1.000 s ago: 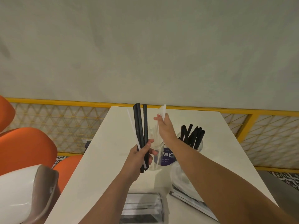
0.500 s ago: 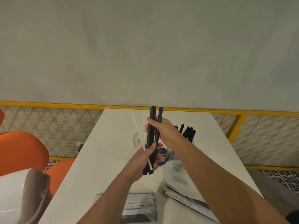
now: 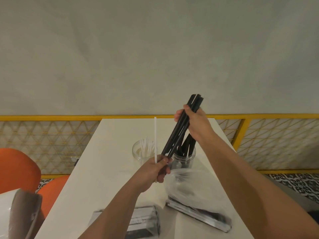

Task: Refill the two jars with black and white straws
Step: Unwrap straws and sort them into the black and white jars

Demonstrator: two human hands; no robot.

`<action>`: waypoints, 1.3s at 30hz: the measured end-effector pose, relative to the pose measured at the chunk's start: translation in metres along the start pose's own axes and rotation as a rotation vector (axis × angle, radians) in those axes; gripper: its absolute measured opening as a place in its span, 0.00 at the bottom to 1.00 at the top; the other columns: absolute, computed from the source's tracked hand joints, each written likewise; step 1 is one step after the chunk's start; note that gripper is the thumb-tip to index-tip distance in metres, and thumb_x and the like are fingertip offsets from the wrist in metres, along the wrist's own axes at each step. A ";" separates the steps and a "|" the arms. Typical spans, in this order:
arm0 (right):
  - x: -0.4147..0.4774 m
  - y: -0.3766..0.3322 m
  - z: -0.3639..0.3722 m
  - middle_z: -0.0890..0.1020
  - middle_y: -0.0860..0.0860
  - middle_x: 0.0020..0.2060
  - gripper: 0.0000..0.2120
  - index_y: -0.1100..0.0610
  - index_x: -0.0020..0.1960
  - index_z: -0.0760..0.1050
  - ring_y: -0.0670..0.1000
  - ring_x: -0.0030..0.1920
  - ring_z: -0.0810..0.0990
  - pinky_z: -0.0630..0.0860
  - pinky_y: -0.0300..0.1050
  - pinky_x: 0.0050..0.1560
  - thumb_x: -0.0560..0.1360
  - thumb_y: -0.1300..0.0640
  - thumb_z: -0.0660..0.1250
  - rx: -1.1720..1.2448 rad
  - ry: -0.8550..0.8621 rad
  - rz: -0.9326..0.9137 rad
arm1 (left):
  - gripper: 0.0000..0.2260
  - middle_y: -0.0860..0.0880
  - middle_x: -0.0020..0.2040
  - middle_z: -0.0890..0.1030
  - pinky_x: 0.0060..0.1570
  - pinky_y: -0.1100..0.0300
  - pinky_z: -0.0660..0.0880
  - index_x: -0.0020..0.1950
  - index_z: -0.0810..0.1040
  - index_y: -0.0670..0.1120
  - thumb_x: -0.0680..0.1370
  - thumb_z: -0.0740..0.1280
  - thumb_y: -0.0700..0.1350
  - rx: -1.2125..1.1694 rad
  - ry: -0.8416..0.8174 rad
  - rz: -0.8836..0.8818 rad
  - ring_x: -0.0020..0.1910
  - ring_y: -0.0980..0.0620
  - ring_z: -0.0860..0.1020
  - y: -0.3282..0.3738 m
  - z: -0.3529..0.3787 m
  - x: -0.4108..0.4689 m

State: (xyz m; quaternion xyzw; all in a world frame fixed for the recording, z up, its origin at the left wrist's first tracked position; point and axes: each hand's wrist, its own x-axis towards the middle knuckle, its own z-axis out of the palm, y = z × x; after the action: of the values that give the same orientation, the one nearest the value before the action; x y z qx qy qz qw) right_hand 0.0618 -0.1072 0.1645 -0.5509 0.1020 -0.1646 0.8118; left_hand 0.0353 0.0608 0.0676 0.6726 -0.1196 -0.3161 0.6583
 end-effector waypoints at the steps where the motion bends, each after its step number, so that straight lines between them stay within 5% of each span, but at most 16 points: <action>1: 0.003 -0.007 -0.004 0.78 0.55 0.36 0.04 0.61 0.54 0.68 0.53 0.36 0.80 0.80 0.47 0.45 0.80 0.61 0.57 -0.006 0.033 -0.059 | 0.10 0.51 0.27 0.73 0.25 0.66 0.61 0.50 0.76 0.44 0.82 0.57 0.45 -0.010 0.033 -0.017 0.24 0.55 0.62 -0.003 0.000 0.000; 5: 0.011 -0.013 -0.017 0.78 0.53 0.35 0.06 0.53 0.48 0.69 0.49 0.34 0.80 0.80 0.40 0.41 0.81 0.61 0.56 -0.188 0.120 -0.266 | 0.12 0.52 0.25 0.66 0.24 0.65 0.55 0.46 0.76 0.44 0.82 0.56 0.44 -0.043 0.105 -0.036 0.24 0.55 0.58 -0.013 -0.002 0.002; 8: 0.012 0.010 -0.024 0.79 0.51 0.37 0.04 0.55 0.52 0.69 0.48 0.37 0.80 0.78 0.43 0.48 0.81 0.61 0.56 -0.377 0.103 -0.329 | 0.12 0.52 0.25 0.66 0.24 0.64 0.55 0.45 0.77 0.44 0.82 0.56 0.44 -0.042 0.125 -0.031 0.24 0.56 0.58 -0.014 -0.001 0.006; 17: 0.010 0.057 -0.040 0.80 0.52 0.48 0.12 0.54 0.62 0.67 0.51 0.49 0.79 0.75 0.48 0.57 0.79 0.59 0.61 -0.675 0.016 -0.151 | 0.12 0.52 0.24 0.66 0.23 0.65 0.55 0.45 0.76 0.43 0.82 0.56 0.44 -0.045 0.129 -0.025 0.23 0.56 0.58 -0.011 -0.004 0.005; 22: 0.004 0.047 -0.026 0.72 0.48 0.57 0.19 0.55 0.67 0.66 0.45 0.58 0.70 0.66 0.35 0.57 0.78 0.59 0.62 -0.803 0.035 -0.403 | 0.13 0.53 0.24 0.66 0.24 0.65 0.55 0.44 0.77 0.44 0.82 0.55 0.44 -0.041 0.138 -0.044 0.23 0.57 0.58 -0.009 -0.001 0.005; 25: -0.010 0.037 0.000 0.75 0.49 0.52 0.19 0.55 0.67 0.67 0.47 0.48 0.73 0.69 0.26 0.45 0.78 0.56 0.63 -0.768 -0.147 -0.393 | 0.13 0.53 0.24 0.65 0.24 0.64 0.55 0.43 0.77 0.44 0.82 0.56 0.43 -0.011 0.164 -0.054 0.23 0.57 0.59 -0.007 0.003 0.007; 28: -0.022 0.035 0.022 0.76 0.47 0.46 0.24 0.52 0.71 0.61 0.44 0.37 0.73 0.71 0.34 0.40 0.77 0.50 0.63 -0.861 -0.382 -0.110 | 0.13 0.52 0.25 0.66 0.27 0.62 0.55 0.42 0.77 0.44 0.81 0.57 0.42 0.033 0.201 -0.051 0.24 0.55 0.60 -0.006 0.005 0.009; 32: -0.026 0.043 0.036 0.80 0.53 0.40 0.22 0.55 0.70 0.60 0.38 0.29 0.75 0.72 0.33 0.34 0.79 0.60 0.61 -0.828 -0.436 -0.083 | 0.09 0.48 0.31 0.70 0.27 0.65 0.62 0.45 0.76 0.45 0.81 0.58 0.42 0.093 0.240 0.006 0.24 0.57 0.66 -0.003 0.000 0.007; 35: -0.025 0.042 0.039 0.80 0.55 0.37 0.24 0.53 0.72 0.56 0.52 0.47 0.81 0.74 0.38 0.37 0.79 0.64 0.58 -0.766 -0.322 -0.258 | 0.07 0.48 0.45 0.75 0.34 0.71 0.71 0.55 0.73 0.48 0.77 0.65 0.42 0.261 0.392 0.139 0.39 0.57 0.75 -0.004 -0.007 0.007; 39: -0.017 0.040 0.036 0.79 0.65 0.36 0.25 0.52 0.72 0.55 0.62 0.36 0.78 0.76 0.52 0.37 0.78 0.63 0.59 -0.679 -0.169 -0.498 | 0.25 0.51 0.60 0.69 0.59 0.61 0.66 0.65 0.69 0.49 0.70 0.68 0.35 0.532 0.694 0.336 0.61 0.49 0.68 -0.012 -0.022 0.004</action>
State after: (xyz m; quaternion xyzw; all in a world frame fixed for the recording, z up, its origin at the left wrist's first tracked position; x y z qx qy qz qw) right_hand 0.0645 -0.0560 0.1406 -0.8064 -0.0527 -0.2668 0.5252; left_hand 0.0482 0.0772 0.0530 0.8553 -0.0766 0.0804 0.5060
